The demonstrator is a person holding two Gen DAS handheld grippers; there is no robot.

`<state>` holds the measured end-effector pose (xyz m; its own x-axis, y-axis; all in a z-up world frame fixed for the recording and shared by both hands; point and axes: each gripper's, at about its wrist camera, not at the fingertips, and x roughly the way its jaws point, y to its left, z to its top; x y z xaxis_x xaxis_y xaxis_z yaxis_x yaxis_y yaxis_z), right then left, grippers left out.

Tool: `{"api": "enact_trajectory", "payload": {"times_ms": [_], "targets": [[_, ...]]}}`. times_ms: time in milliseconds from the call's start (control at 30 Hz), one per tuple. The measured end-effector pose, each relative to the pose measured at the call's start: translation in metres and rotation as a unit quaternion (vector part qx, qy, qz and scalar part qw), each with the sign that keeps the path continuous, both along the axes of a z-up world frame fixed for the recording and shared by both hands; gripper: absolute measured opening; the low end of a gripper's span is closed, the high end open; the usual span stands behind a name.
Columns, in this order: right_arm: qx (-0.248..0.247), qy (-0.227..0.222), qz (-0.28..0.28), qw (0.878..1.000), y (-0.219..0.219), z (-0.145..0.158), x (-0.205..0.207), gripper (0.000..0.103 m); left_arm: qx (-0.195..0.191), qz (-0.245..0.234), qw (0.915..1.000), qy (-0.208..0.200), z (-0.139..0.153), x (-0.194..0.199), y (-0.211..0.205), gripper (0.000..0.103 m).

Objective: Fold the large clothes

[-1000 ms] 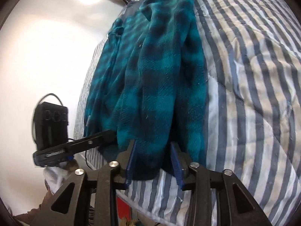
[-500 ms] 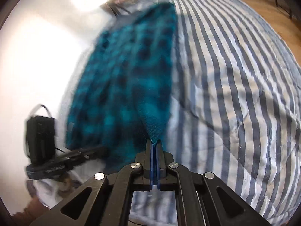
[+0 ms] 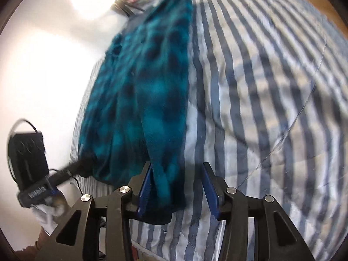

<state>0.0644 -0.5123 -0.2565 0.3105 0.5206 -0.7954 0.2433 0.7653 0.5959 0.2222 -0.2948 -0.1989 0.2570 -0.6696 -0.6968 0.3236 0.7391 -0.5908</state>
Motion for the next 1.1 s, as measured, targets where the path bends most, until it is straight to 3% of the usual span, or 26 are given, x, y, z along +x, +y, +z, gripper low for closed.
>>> {"api": "enact_trajectory", "payload": {"times_ms": [167, 300, 367, 433, 500, 600, 767, 967, 1100], "targets": [[0.040, -0.007, -0.008, 0.999, -0.001, -0.009, -0.003, 0.043, -0.012, 0.012, 0.9998, -0.007, -0.002, 0.033, -0.022, 0.002], [0.073, -0.005, -0.028, 0.997, -0.013, -0.015, -0.008, 0.043, 0.050, 0.015, 0.9985, 0.016, -0.039, 0.059, -0.047, 0.002], [0.103, -0.002, -0.051, 0.993, -0.023, -0.022, -0.012, 0.042, 0.057, 0.011, 0.9979, 0.028, -0.057, 0.062, -0.048, 0.003], [0.106, 0.001, -0.057, 0.993, -0.026, -0.022, -0.017, 0.036, 0.050, 0.009, 0.9985, 0.019, -0.055, 0.062, -0.045, 0.002], [0.094, -0.001, -0.043, 0.995, -0.022, -0.019, -0.015, 0.018, 0.048, 0.008, 0.9987, 0.014, -0.045, 0.056, -0.040, 0.002], [0.041, -0.006, -0.017, 0.999, -0.007, -0.007, -0.011, 0.008, 0.033, 0.016, 0.9993, -0.009, -0.027, 0.036, -0.024, 0.003], [-0.005, -0.024, -0.003, 1.000, 0.011, 0.021, -0.008, 0.007, -0.020, 0.036, 0.9992, -0.004, -0.023, -0.019, 0.008, 0.003], [-0.055, -0.025, -0.001, 0.998, 0.032, 0.040, -0.001, 0.007, 0.036, 0.006, 0.9993, -0.005, -0.052, -0.034, -0.013, 0.003], [-0.096, -0.031, 0.008, 0.995, 0.053, 0.051, 0.013, 0.006, 0.033, 0.009, 0.9994, -0.008, -0.027, -0.039, 0.000, 0.002]]}}
